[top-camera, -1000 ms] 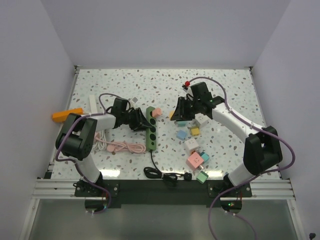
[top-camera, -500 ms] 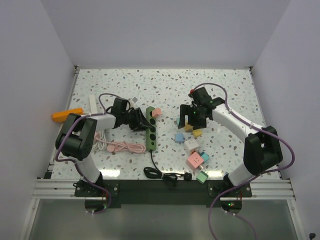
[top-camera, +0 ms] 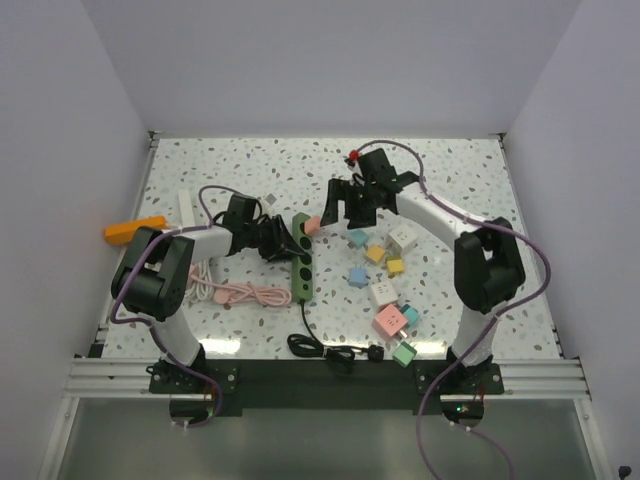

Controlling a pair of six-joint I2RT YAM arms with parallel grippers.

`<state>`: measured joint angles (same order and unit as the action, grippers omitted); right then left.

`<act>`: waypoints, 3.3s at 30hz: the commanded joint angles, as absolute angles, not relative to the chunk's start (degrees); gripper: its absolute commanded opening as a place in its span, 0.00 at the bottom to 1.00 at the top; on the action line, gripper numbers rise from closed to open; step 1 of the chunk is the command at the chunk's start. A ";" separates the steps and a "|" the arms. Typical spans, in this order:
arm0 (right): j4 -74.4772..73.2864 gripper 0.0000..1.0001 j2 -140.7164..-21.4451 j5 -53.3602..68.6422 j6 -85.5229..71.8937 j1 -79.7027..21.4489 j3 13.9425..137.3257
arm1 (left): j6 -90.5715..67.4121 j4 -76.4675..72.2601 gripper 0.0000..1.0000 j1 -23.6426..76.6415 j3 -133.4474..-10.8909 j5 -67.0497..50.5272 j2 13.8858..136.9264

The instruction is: Pull the plug off the socket

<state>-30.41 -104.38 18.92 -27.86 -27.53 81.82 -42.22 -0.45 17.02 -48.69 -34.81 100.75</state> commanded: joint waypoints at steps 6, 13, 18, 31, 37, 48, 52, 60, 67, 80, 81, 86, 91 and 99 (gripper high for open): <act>-24.70 0.85 -117.05 19.51 -31.55 -30.50 92.71 | -38.06 3.69 0.00 17.40 -49.39 -27.60 101.25; -24.26 0.51 -124.09 19.95 -32.96 -31.55 97.64 | -38.14 3.52 0.00 17.84 -50.01 -27.86 101.87; -24.17 0.08 -125.42 21.53 -32.96 -31.55 98.09 | -37.97 3.25 0.00 18.11 -51.24 -28.04 102.39; -20.39 0.00 -118.39 26.45 -35.77 -31.73 90.44 | -40.25 -4.12 0.64 18.46 -55.28 -28.48 108.19; -19.51 0.00 -116.90 27.42 -36.74 -31.82 88.68 | -41.84 -5.80 0.44 19.34 -56.42 -27.25 110.74; -22.66 0.00 -105.66 23.83 -36.74 -31.73 86.66 | -40.52 -1.24 0.00 19.95 -52.74 -22.51 106.27; -25.48 0.00 -97.31 21.10 -35.77 -31.64 82.45 | -41.13 -0.35 0.00 19.86 -51.77 -20.74 103.72; -26.72 0.00 -78.51 11.44 -36.91 -30.68 66.90 | -42.28 -0.09 0.00 19.86 -53.52 -19.25 101.07; -24.96 0.00 -71.47 10.55 -39.20 -30.32 59.95 | -42.45 1.93 0.00 19.86 -54.58 -19.51 100.38; -34.55 0.00 -83.13 -3.78 -35.60 -28.39 61.18 | -42.19 1.23 0.00 19.86 -58.80 -25.48 97.38; -33.15 0.00 -84.10 -3.61 -35.33 -28.13 60.74 | -42.01 1.32 0.00 19.86 -58.80 -25.58 97.56; -29.72 0.46 -86.57 -0.09 -35.33 -27.25 58.45 | -41.40 1.67 0.00 19.78 -58.54 -26.10 98.17; -32.34 0.77 -84.47 -0.52 -35.07 -26.90 59.06 | -39.82 2.46 0.00 19.69 -58.71 -26.19 98.96; -39.37 0.99 -74.80 -0.09 -31.74 -26.72 66.44 | -36.83 3.69 0.00 17.76 -58.89 -26.01 100.98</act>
<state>-37.54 -79.90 -0.38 -34.41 -26.94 61.63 -39.79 4.32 19.22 -56.49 -24.58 100.44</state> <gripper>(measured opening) 0.986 0.412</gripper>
